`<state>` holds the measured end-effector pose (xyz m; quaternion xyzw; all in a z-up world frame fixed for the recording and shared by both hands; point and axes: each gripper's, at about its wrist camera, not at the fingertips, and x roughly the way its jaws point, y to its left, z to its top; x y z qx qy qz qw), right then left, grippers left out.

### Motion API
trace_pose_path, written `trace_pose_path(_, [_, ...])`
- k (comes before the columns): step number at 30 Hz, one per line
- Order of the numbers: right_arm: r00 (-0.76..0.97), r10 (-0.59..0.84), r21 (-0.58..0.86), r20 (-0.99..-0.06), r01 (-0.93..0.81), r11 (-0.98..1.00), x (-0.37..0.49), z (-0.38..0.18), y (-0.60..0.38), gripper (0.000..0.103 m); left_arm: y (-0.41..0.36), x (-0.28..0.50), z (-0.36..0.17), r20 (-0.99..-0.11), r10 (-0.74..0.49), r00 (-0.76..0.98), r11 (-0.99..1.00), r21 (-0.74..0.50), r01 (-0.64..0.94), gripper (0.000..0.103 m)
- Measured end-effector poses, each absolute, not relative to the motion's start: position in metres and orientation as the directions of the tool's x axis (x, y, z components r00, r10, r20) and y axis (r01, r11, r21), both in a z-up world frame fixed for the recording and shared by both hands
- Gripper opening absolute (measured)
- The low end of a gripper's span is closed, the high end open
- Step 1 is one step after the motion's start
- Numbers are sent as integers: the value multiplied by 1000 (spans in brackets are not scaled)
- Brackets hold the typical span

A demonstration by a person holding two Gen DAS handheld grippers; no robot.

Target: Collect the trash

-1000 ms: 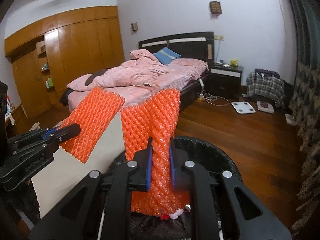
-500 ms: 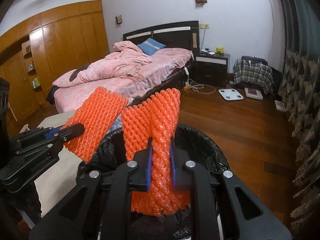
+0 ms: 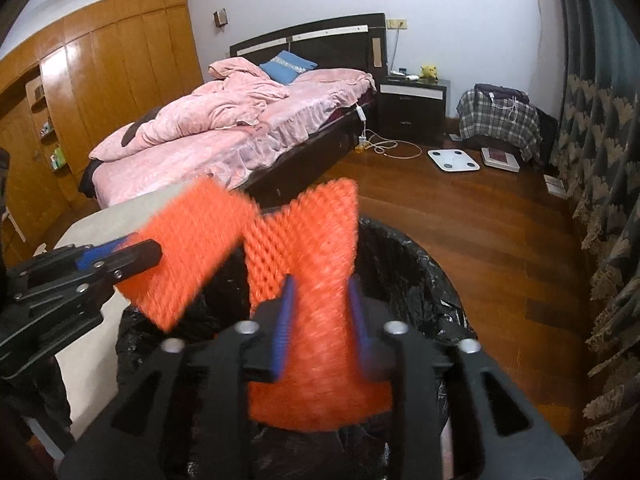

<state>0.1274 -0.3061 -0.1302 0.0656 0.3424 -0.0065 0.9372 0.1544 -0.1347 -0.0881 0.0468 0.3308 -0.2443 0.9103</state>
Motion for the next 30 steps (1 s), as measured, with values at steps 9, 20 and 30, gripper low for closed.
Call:
trace_pose_path(9, [777, 13, 108, -629, 71, 992, 118, -120, -307, 77, -116, 150, -76, -602, -378, 704, 901, -66, 428, 76])
trace_pose_path(20, [829, 90, 126, -552, -24, 992, 97, -66, -287, 98, -80, 129, -32, -547, -326, 771, 932, -48, 360, 97])
trace_pose_path(30, [840, 156, 125, -520, -106, 987, 81, -16, -257, 98, -54, 95, 2, -507, -296, 809, 946, -40, 321, 97])
